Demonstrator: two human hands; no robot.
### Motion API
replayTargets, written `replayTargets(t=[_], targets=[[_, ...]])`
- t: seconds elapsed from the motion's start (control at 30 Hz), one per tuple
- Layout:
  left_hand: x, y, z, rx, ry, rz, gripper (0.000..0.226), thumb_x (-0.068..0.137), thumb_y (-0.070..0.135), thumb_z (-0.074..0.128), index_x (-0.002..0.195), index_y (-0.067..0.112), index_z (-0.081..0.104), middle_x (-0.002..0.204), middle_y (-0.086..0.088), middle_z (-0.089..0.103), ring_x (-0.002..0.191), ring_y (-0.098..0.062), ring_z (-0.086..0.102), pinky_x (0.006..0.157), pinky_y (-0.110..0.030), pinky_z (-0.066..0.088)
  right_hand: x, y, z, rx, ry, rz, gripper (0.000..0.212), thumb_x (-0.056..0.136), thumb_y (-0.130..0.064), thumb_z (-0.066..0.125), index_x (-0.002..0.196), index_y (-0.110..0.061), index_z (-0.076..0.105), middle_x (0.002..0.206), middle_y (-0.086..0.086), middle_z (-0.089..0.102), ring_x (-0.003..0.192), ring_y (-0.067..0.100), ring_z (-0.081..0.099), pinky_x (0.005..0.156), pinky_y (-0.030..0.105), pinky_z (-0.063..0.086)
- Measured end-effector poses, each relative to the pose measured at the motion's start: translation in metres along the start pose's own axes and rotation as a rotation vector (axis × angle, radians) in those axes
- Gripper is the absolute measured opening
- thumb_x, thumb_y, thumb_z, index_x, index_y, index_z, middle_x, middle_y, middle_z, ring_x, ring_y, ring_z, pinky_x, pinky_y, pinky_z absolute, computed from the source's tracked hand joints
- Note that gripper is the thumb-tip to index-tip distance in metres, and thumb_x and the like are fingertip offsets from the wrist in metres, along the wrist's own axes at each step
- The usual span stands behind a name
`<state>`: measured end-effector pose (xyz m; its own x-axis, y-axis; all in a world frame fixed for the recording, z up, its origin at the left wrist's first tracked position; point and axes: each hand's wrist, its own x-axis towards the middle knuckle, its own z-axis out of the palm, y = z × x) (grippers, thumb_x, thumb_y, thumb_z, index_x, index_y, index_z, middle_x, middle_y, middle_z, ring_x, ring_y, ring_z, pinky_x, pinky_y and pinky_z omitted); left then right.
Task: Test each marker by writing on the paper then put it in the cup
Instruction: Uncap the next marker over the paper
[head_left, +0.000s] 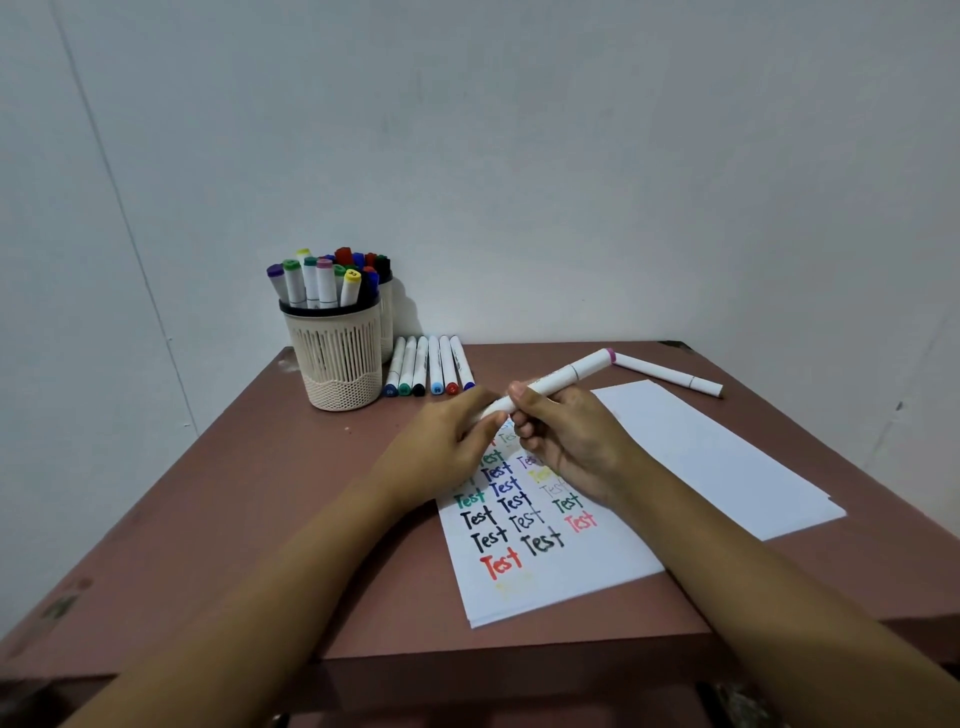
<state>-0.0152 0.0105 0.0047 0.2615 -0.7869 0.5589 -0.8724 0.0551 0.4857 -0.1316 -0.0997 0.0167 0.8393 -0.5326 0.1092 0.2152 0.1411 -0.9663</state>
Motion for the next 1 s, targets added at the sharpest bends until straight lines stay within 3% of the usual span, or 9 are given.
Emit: replayTargets(t=[0.1, 0.27, 0.4, 0.5, 0.6, 0.7, 0.8, 0.87, 1.0], targets=[[0.001, 0.000, 0.000, -0.032, 0.009, -0.030, 0.020, 0.094, 0.032, 0.050, 0.107, 0.022, 0.060, 0.068, 0.011, 0.056, 0.059, -0.003, 0.050, 0.058, -0.025, 0.039, -0.001, 0.000, 0.001, 0.001, -0.010, -0.032, 0.011, 0.093, -0.015, 0.057, 0.085, -0.008, 0.059, 0.060, 0.000, 0.050, 0.053, 0.006, 0.046, 0.050, 0.015, 0.041], [0.002, 0.000, 0.002, -0.132, -0.001, -0.066, 0.030, 0.086, 0.045, 0.046, 0.101, 0.025, 0.061, 0.078, -0.008, 0.064, 0.068, -0.023, 0.056, 0.063, -0.035, 0.042, 0.000, 0.001, 0.000, -0.003, -0.019, -0.063, 0.010, 0.092, -0.015, 0.057, 0.086, -0.008, 0.057, 0.062, 0.001, 0.049, 0.053, 0.005, 0.045, 0.051, 0.013, 0.041], [0.003, 0.003, -0.001, -0.252, -0.025, -0.098, 0.014, 0.093, 0.034, 0.054, 0.098, 0.025, 0.063, 0.077, 0.006, 0.064, 0.067, -0.001, 0.055, 0.064, -0.018, 0.041, -0.001, 0.000, -0.002, -0.029, -0.042, -0.102, 0.008, 0.090, -0.017, 0.059, 0.087, -0.010, 0.057, 0.063, -0.001, 0.049, 0.057, 0.006, 0.045, 0.054, 0.014, 0.041], [0.002, 0.004, -0.005, -0.380, -0.027, -0.134, 0.016, 0.090, 0.026, 0.058, 0.101, 0.020, 0.067, 0.089, 0.003, 0.069, 0.081, -0.002, 0.062, 0.073, -0.014, 0.044, -0.003, -0.002, -0.004, -0.097, -0.091, -0.165, 0.013, 0.086, -0.021, 0.060, 0.092, -0.009, 0.058, 0.064, -0.003, 0.051, 0.059, 0.006, 0.047, 0.057, 0.015, 0.042], [0.002, 0.004, -0.005, -0.282, 0.026, -0.181, 0.026, 0.086, 0.037, 0.061, 0.094, 0.012, 0.066, 0.074, 0.007, 0.060, 0.061, 0.002, 0.050, 0.060, -0.013, 0.038, -0.003, -0.004, -0.003, -0.136, -0.011, -0.179, 0.010, 0.090, -0.019, 0.060, 0.090, -0.010, 0.060, 0.061, -0.003, 0.052, 0.056, 0.007, 0.047, 0.053, 0.016, 0.041], [0.004, 0.003, -0.004, -0.161, 0.139, -0.257, 0.027, 0.086, 0.041, 0.059, 0.093, 0.014, 0.060, 0.071, 0.011, 0.056, 0.054, 0.004, 0.047, 0.052, -0.011, 0.034, -0.002, -0.009, -0.003, 0.027, 0.100, -0.149, 0.013, 0.095, -0.021, 0.055, 0.087, -0.011, 0.057, 0.064, 0.000, 0.054, 0.055, 0.009, 0.049, 0.049, 0.017, 0.042], [0.006, -0.003, -0.008, -0.155, 0.235, -0.356, 0.027, 0.096, 0.038, 0.044, 0.095, 0.016, 0.061, 0.078, 0.014, 0.055, 0.076, -0.003, 0.052, 0.061, -0.007, 0.035, -0.004, -0.015, -0.008, 0.299, 0.192, -0.079, 0.017, 0.096, -0.016, 0.050, 0.081, -0.009, 0.054, 0.073, 0.012, 0.064, 0.060, 0.020, 0.065, 0.054, 0.025, 0.054], [0.007, -0.005, -0.009, -0.248, 0.231, -0.406, 0.032, 0.099, 0.026, 0.034, 0.105, 0.013, 0.063, 0.090, 0.011, 0.055, 0.094, -0.009, 0.051, 0.075, -0.018, 0.038, -0.007, -0.017, -0.008, 0.411, 0.198, -0.035, 0.018, 0.094, -0.010, 0.050, 0.077, -0.008, 0.051, 0.077, 0.019, 0.064, 0.068, 0.030, 0.069, 0.060, 0.029, 0.058], [0.007, -0.006, -0.008, -0.198, 0.117, -0.465, 0.037, 0.099, 0.013, 0.029, 0.128, 0.011, 0.053, 0.123, -0.005, 0.055, 0.113, -0.016, 0.047, 0.084, -0.019, 0.030, -0.013, -0.014, -0.003, 0.309, 0.188, -0.022, 0.026, 0.091, -0.003, 0.055, 0.068, -0.014, 0.049, 0.069, 0.008, 0.059, 0.063, 0.025, 0.065, 0.053, 0.024, 0.053]])
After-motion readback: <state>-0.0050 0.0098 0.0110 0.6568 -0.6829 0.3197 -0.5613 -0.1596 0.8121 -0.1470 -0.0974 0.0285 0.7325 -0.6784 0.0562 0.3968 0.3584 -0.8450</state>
